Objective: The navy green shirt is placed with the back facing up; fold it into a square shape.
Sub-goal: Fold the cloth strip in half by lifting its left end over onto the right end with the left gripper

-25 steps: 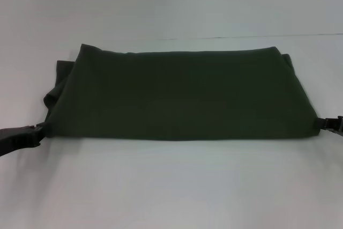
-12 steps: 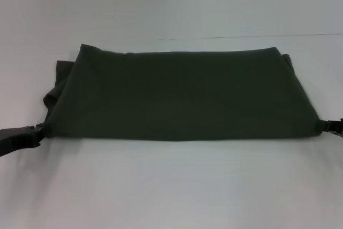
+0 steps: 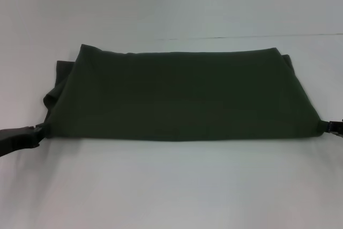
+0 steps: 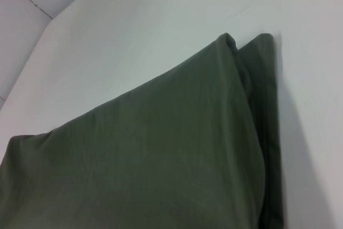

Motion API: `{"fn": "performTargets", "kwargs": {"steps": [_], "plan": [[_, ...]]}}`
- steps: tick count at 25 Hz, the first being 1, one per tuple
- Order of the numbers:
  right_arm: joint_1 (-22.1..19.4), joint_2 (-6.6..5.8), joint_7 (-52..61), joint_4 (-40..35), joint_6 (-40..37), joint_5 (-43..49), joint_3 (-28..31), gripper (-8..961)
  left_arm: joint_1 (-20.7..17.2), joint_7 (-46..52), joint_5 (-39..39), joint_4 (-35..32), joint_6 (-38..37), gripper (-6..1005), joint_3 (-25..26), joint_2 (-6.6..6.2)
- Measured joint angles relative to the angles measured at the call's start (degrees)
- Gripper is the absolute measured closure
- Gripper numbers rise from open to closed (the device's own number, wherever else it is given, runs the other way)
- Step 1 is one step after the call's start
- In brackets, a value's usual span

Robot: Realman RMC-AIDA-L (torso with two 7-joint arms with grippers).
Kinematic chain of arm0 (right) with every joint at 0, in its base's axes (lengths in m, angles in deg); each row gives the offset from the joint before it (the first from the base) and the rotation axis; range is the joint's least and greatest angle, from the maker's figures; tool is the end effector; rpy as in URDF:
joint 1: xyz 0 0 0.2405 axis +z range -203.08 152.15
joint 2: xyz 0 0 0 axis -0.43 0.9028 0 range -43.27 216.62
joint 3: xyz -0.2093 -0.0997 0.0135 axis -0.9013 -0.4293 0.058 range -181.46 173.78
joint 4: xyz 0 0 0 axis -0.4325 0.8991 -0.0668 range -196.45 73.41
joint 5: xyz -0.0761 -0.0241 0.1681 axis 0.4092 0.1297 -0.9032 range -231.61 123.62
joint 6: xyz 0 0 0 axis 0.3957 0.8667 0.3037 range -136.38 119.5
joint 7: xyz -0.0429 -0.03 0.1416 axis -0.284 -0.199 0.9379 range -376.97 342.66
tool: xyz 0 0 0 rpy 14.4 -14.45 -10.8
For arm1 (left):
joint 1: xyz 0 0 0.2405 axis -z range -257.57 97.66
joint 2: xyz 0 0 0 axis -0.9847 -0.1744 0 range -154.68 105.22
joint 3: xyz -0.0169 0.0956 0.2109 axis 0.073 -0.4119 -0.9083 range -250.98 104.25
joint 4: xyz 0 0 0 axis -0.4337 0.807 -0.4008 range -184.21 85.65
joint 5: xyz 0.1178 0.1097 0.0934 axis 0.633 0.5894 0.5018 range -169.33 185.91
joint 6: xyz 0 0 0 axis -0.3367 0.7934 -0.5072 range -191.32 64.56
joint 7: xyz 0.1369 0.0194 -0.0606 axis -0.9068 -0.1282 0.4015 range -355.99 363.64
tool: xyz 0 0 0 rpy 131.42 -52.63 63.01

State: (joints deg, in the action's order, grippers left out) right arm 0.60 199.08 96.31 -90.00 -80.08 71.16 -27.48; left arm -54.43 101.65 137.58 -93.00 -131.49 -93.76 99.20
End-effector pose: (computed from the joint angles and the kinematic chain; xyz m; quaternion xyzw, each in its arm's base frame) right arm 0.3382 0.3022 0.0481 -0.7175 0.6094 0.2257 0.2510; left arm -0.3213 0.3061 0.0280 -0.7909 -0.4815 -0.1796 0.3323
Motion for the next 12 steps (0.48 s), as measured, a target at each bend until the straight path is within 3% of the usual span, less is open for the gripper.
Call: {"fn": "performTargets", "kwargs": {"steps": [12], "plan": [[-0.15, 0.19, 0.0, -0.27, -0.93, -0.71, 0.0, 942, -0.04, 0.31, 0.0, -0.9, -3.07, 982, 0.0, -0.09]]}}
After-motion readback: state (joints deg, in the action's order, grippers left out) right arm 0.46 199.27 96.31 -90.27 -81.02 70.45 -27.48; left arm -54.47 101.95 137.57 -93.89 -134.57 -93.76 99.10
